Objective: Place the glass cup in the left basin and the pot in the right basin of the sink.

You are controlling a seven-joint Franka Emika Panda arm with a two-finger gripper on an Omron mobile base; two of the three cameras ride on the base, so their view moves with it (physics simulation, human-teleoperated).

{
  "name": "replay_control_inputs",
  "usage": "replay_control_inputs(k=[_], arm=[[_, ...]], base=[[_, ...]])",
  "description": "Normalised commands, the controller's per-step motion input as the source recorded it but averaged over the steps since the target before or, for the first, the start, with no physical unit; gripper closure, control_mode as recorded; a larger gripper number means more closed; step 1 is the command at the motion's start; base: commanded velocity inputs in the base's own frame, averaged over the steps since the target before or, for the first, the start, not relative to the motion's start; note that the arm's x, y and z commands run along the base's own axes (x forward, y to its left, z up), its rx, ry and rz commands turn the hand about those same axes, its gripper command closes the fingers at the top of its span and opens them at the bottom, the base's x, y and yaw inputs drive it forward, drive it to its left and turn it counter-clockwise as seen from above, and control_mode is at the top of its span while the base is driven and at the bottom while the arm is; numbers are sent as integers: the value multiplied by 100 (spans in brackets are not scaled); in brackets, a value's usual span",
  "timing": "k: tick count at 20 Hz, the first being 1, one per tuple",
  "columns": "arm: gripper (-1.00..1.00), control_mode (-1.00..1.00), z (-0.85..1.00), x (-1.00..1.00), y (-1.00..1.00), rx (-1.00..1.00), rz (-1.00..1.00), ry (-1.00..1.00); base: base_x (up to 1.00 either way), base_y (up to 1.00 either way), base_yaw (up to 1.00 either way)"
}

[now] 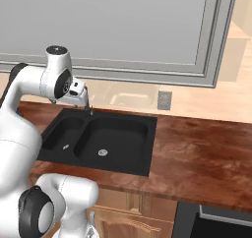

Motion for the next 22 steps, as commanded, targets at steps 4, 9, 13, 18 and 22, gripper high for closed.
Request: replay_control_inputs(k=[4,9,13,18,22], arm=[[-100,-100,-12,0,32,2,1,0],[-100,-100,-10,0,37,0,2,0],[-100,-100,-16,0,42,0,3,0],[-100,-100,-25,0,45,0,3,0],[-100,-100,-28,0,45,0,4,1]], base=[[0,0,0],[0,0,0],[0,0,0],[0,0,0],[0,0,0]])
